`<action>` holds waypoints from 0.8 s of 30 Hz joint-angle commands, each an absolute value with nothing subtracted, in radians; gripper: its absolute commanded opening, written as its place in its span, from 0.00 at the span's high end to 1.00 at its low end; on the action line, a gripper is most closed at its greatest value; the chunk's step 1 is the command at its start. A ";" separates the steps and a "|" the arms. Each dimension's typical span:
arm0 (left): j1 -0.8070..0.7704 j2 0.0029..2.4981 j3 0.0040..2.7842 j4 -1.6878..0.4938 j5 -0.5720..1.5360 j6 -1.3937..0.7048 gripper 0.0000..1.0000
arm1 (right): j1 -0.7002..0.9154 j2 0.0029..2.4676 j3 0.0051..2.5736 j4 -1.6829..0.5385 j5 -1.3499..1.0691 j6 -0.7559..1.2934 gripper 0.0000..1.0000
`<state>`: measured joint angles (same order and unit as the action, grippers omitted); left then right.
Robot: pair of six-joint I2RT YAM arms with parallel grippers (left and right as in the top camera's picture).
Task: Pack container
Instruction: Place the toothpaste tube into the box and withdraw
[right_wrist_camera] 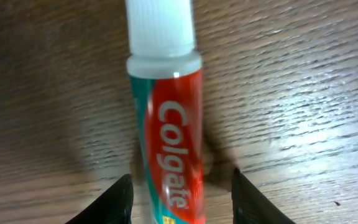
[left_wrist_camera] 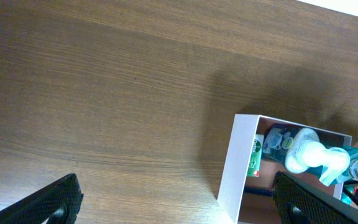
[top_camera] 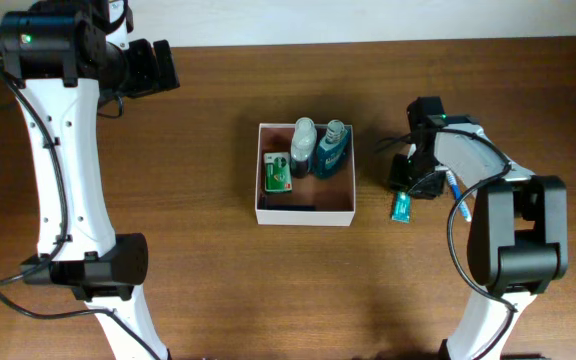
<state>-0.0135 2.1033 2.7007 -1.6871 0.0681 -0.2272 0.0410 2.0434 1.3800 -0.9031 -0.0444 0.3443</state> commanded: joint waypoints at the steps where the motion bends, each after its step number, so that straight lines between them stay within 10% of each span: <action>1: -0.010 2.077 2.717 -1.687 0.072 -0.214 0.01 | 0.060 2.083 1.375 -0.897 -0.070 0.356 0.57; 5: -0.010 2.077 2.717 -1.687 0.072 -0.214 0.01 | 0.059 2.081 1.375 -0.908 -0.070 0.356 0.90; 24: -0.010 2.077 2.717 -1.687 0.072 -0.214 0.01 | 0.377 1.603 1.599 -1.098 -0.199 -0.094 0.96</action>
